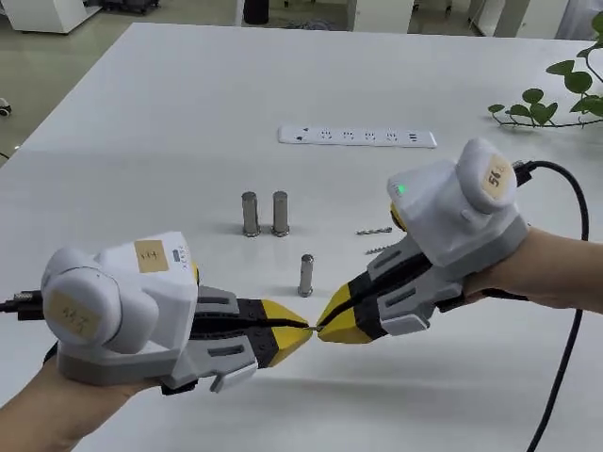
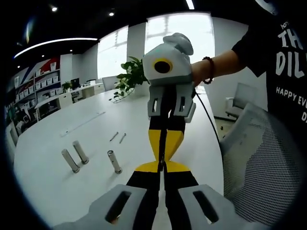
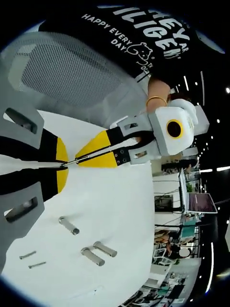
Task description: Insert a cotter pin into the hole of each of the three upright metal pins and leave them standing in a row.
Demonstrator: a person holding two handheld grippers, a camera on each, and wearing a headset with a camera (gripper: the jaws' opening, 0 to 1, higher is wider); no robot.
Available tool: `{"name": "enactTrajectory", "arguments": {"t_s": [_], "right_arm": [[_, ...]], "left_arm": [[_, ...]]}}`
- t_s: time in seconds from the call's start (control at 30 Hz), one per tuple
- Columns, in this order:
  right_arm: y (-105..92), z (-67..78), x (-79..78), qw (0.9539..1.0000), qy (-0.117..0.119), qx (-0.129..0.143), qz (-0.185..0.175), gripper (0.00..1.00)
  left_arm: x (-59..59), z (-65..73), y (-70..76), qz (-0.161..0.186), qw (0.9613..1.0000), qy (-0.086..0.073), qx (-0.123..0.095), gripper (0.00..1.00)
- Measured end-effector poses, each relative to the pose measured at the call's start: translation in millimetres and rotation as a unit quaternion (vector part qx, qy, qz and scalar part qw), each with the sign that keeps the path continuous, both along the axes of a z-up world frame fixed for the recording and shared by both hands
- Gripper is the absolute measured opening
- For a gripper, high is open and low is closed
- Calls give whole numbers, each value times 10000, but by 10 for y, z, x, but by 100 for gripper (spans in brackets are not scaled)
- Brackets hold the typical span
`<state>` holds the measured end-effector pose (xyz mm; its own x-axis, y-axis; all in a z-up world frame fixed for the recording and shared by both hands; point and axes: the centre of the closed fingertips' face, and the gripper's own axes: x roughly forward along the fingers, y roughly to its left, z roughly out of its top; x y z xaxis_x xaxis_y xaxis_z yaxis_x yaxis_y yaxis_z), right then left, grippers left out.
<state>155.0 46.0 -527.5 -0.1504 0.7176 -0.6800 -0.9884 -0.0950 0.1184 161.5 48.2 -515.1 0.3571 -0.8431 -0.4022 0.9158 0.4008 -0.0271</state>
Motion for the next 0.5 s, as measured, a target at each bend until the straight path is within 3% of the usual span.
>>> {"name": "enactTrajectory", "arguments": {"t_s": [0.3,0.5], "right_arm": [[-42,-49,5,9993,-232,-199,194,0],[-59,-65,68,9992,-305,-264,79,0]], "left_arm": [[15,-56,-25,19,9999,-65,140,0],[97,-66,-26,180,9996,-141,180,2]]}}
